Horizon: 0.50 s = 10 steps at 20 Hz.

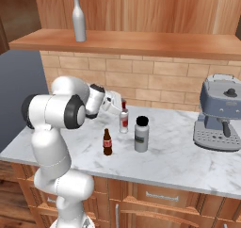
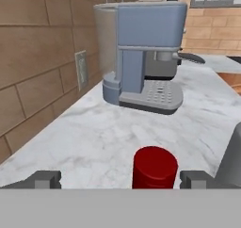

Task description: Sort all alcoholic drinks to one cabinet, and non-alcoholic drinks to the other.

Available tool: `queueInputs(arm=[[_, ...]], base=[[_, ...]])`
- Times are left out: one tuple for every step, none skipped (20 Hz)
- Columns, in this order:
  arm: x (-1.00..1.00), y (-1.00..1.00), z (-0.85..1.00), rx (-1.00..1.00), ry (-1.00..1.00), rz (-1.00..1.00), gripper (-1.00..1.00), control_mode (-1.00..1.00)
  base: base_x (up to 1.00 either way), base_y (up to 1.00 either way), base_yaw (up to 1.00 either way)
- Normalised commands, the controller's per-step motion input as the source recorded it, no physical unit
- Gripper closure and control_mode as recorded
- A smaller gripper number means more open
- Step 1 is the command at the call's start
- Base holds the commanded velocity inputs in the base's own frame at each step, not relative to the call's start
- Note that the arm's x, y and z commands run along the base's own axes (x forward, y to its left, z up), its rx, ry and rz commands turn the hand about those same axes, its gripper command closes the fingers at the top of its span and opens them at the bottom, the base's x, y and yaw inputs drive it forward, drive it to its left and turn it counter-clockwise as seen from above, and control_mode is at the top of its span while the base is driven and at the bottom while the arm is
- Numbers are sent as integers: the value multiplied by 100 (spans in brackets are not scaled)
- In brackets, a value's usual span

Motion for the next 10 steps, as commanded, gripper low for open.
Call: queueInputs(arm=[[6,-9,0,-2,0,0,-100,-100],[3,-4,0,-1,0,0,-100,-100],[4,-6,-1,-1,0,0,-100,-100],[0,-1,-4,-1,0,0,-100,-100],[0,0,-4,-1,0,0,-100,-100],[0,0,-7,-1,0,0,-100,-100],[5,0,0,-1,0,0,100,-100],[6,0,0,-1,0,0,100,-100],[6,0,0,-1,0,0,100,-100],[6,0,0,-1,0,0,100,-100]], base=[[0,0,0],[0,0,0],[0,0,0],[0,0,0],[0,0,0],[0,0,0],[0,0,0],[0,0,0],[0,0,0],[0,0,0]])
